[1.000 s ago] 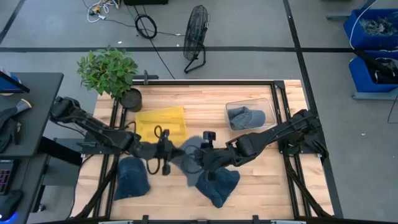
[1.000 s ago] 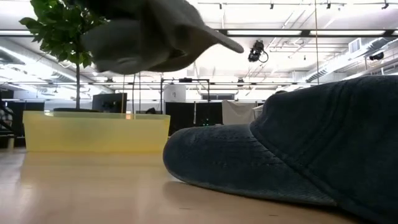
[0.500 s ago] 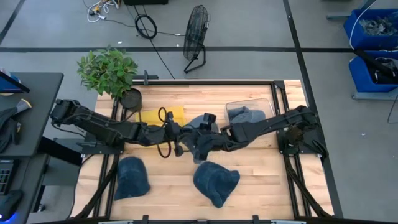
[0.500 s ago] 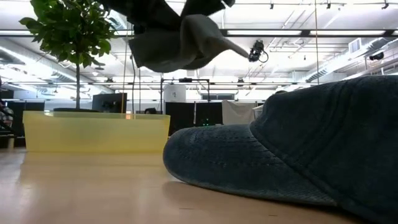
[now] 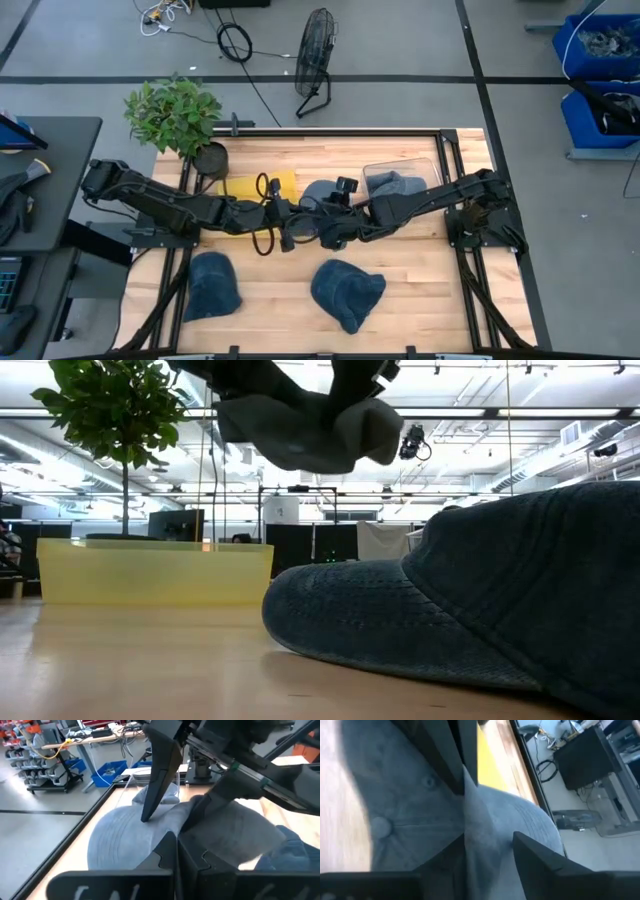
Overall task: Pick & Place hat
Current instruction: Put the gray cap into the transparent bin
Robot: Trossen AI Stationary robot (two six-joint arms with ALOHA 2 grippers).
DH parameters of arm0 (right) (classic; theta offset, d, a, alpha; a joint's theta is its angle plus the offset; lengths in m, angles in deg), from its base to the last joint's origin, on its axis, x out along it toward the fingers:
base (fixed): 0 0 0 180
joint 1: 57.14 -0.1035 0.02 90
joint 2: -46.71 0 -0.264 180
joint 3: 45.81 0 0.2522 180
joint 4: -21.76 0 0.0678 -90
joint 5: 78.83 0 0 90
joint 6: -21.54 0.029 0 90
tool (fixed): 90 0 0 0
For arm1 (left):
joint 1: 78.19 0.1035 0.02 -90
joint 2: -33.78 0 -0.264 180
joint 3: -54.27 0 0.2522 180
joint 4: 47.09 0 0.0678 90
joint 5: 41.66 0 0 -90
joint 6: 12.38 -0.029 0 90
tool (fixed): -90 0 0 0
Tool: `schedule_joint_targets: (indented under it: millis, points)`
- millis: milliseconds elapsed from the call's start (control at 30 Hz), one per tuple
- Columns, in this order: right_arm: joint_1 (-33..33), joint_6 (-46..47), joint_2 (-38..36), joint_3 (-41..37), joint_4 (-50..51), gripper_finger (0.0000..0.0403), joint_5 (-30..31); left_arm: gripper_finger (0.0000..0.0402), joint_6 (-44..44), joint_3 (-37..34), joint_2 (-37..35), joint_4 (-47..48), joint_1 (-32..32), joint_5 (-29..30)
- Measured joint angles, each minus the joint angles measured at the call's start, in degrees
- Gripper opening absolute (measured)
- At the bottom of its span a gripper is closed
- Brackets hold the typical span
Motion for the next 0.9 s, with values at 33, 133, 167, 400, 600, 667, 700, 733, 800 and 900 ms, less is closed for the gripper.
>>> schedule_joint_targets:
  millis: [33, 133, 167, 400, 600, 667, 700, 733, 800, 900]
  points:
    - [0.0, 0.0, 0.0, 0.0, 0.1, 0.0141, -0.1, 0.0006, -0.5, 0.0, 0.0, 0.1, 0.1, 0.0]
    - [0.0, -1.9, 0.0, 0.0, 0.1, 0.0115, -2.1, 0.0007, -0.8, 0.0, 0.0, 1.8, 0.7, -0.2]
    - [0.1, -2.1, 0.0, 0.0, 0.3, 0.0102, -2.7, 0.0007, -0.8, 0.0, 0.0, 2.6, 1.0, -0.2]
    - [-0.2, -0.5, 0.1, -0.1, 0.0, 0.0011, -3.2, 0.0007, -0.5, 0.1, 0.0, 7.5, 1.7, -0.3]
    - [-0.2, 3.9, 0.7, -0.1, 0.1, 0.0014, -3.7, 0.0011, -0.5, 0.1, 0.0, 9.1, 2.1, -0.4]
    - [-0.2, 5.9, 0.7, -0.1, 1.2, 0.0007, -3.6, 0.0022, -0.5, 0.1, -0.1, 9.8, 2.1, 0.0]
    - [-0.2, 6.6, 0.7, -0.1, 2.2, 0.0006, -3.6, 0.0030, -0.6, 0.0, 0.0, 10.3, 2.1, 0.1]
    - [-0.2, 7.0, 0.7, -0.2, 2.4, 0.0006, -3.6, 0.0039, -0.6, -0.1, 0.0, 10.6, 2.1, 0.1]
    - [-0.2, 8.1, 0.6, -0.2, 2.1, 0.0009, -3.6, 0.0059, -0.6, -0.1, -0.1, 10.6, 2.3, 0.3]
    - [-0.2, 11.2, 0.6, -0.2, 3.5, 0.0011, -5.3, 0.0090, 0.5, -0.1, -0.1, 12.0, 2.5, 0.2]
